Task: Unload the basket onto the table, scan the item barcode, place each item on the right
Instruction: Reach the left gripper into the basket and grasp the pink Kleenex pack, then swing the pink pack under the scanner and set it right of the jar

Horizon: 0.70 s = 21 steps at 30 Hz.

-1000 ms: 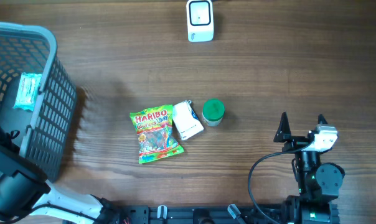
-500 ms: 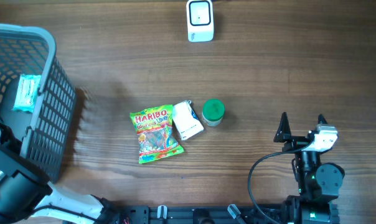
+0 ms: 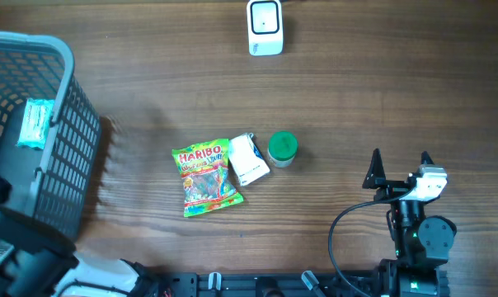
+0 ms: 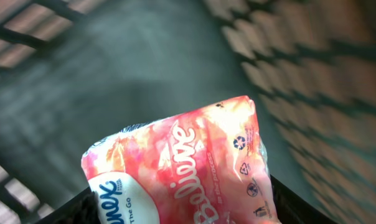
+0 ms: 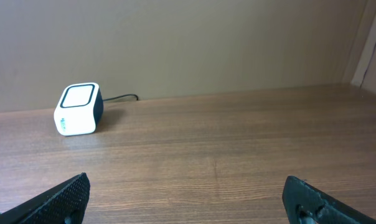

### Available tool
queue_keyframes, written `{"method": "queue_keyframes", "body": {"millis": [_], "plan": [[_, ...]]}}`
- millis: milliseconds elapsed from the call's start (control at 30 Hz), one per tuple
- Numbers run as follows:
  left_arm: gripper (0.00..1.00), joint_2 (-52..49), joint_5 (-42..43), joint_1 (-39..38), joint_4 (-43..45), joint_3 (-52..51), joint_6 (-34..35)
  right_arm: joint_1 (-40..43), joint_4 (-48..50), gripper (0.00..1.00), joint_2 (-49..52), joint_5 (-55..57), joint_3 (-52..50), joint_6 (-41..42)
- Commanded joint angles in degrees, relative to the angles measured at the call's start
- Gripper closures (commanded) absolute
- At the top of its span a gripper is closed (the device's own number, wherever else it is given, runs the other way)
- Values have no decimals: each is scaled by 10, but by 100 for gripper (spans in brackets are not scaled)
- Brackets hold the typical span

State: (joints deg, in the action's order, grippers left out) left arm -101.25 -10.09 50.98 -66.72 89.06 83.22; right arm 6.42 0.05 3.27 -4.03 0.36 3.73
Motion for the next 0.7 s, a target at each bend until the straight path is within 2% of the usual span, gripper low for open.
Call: {"method": "queue_keyframes", "body": {"millis": [0, 133, 233, 367, 400, 467, 500, 667], "plan": [[37, 74, 130, -26, -2, 61, -79, -2, 1, 0, -3, -4, 0, -7], [36, 158, 239, -99, 8, 82, -95, -2, 1, 0, -3, -4, 0, -7], [37, 216, 240, -189, 22, 82, -96, -2, 1, 1, -3, -4, 0, -7], [37, 255, 182, -328, 24, 82, -96, -2, 1, 0, -3, -4, 0, -7], [37, 255, 141, -413, 20, 81, -97, -2, 1, 0, -3, -4, 0, -7], [37, 244, 101, -494, 14, 81, -98, -2, 1, 0, -3, -4, 0, -7], [37, 226, 65, -572, 11, 80, -97, -2, 2, 0, -3, -4, 0, -7], [37, 112, 0, -802, 24, 80, -95, -2, 1, 0, -3, -4, 0, -7]]}}
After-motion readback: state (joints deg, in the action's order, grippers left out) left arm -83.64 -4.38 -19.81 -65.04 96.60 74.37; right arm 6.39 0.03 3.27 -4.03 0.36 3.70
